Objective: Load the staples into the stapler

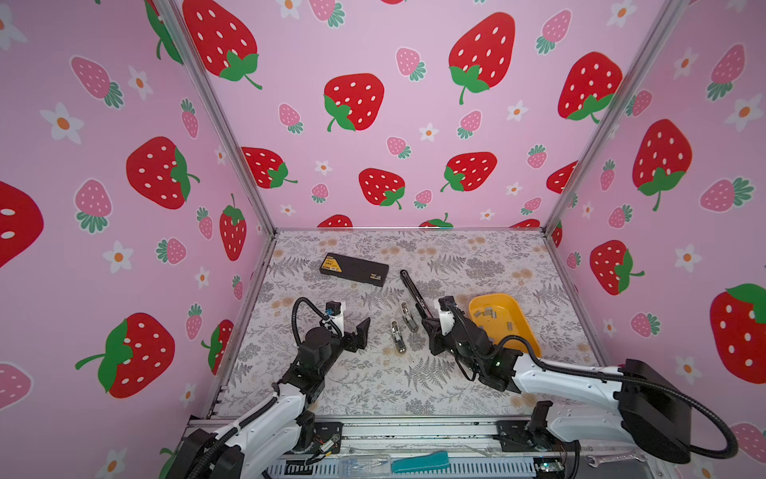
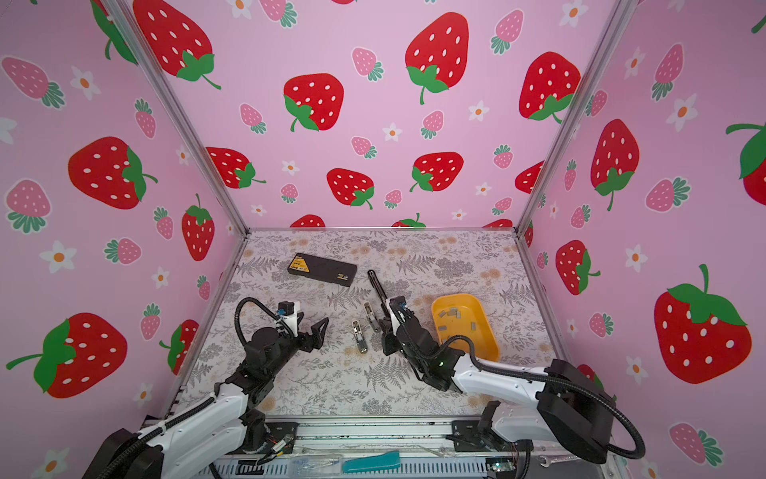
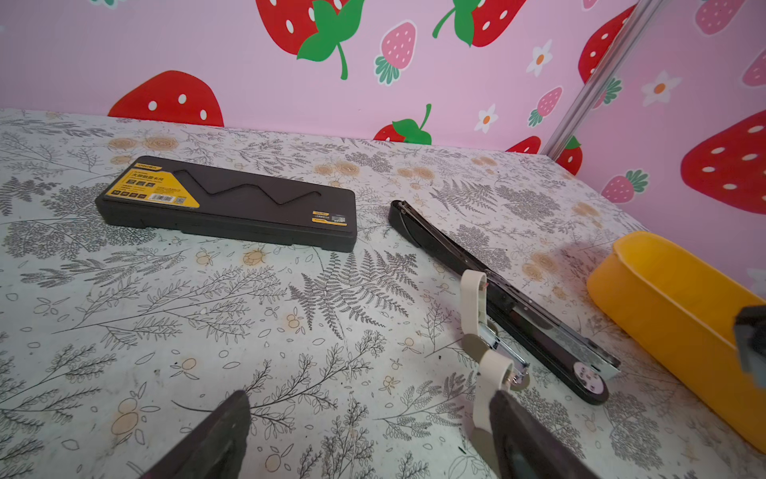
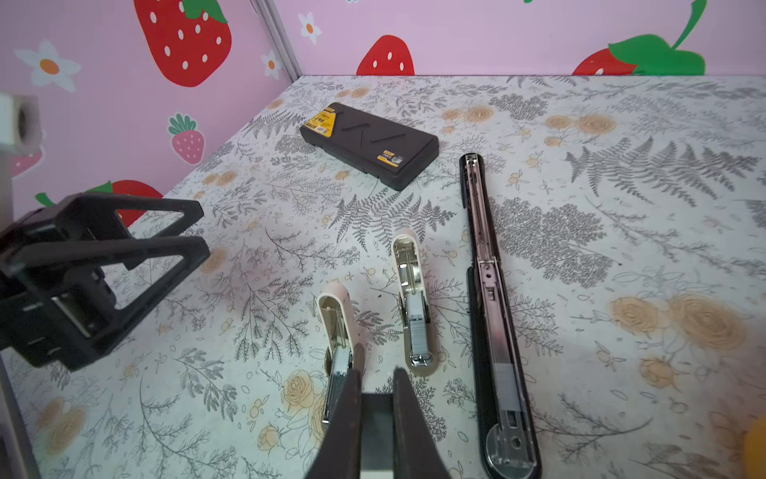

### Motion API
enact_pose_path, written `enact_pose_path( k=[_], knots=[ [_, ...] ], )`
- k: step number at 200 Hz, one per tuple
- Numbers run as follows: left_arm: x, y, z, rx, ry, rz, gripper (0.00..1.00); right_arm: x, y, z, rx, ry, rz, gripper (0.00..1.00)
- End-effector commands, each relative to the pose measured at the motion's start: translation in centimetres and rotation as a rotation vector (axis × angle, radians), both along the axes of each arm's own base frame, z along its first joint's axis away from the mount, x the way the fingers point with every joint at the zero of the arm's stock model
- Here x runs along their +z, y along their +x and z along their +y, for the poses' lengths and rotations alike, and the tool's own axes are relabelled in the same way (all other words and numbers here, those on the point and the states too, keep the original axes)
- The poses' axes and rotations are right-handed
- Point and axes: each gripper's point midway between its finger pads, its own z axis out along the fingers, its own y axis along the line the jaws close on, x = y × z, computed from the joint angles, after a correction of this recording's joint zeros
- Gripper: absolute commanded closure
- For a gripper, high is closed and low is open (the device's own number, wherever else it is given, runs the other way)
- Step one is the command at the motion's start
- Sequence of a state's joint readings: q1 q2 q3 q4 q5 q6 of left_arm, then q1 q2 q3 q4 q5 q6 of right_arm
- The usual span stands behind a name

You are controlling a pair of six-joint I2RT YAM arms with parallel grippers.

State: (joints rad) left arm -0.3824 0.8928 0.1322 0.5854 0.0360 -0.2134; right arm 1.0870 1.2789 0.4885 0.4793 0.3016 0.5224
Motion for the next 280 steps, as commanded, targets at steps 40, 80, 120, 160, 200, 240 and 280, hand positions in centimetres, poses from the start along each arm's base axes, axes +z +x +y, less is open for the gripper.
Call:
enact_pose_path(
  k=[40,80,120,160,200,240,280],
  knots=[
    [0.8,-0.2,-0.5,-0.034,-0.016,-0.034,0.08,0.2,0.2,2.8,0.025,0.080,-0.031,0.97],
    [0.7,0.1,-0.4,-0.019,-0.011,-0.023,0.09,0.1,-0.3,4.1,-0.001,0.045,-0.058,0.97],
    [0.7,0.1,-0.1,-0.007,-0.008,-0.025,0.09,-1.0,-0.4,6.3,-0.013,0.002,-0.053,0.99],
    [0.7,0.2,0.0,0.003,-0.010,-0.021,0.08,-1.8,-0.8,8.2,-0.005,0.015,-0.025,1.00],
    [0.7,0.2,0.0,0.006,-0.011,-0.021,0.09,-1.7,-0.7,8.6,-0.008,0.036,-0.039,1.00],
    [0.6,0.2,0.2,0.015,-0.010,-0.019,0.08,-3.1,-0.9,7.6,-0.018,0.015,-0.040,1.00],
    [0.7,0.1,0.0,0.003,-0.010,-0.019,0.08,-4.2,-1.4,7.6,-0.001,0.001,-0.025,1.00]
  ],
)
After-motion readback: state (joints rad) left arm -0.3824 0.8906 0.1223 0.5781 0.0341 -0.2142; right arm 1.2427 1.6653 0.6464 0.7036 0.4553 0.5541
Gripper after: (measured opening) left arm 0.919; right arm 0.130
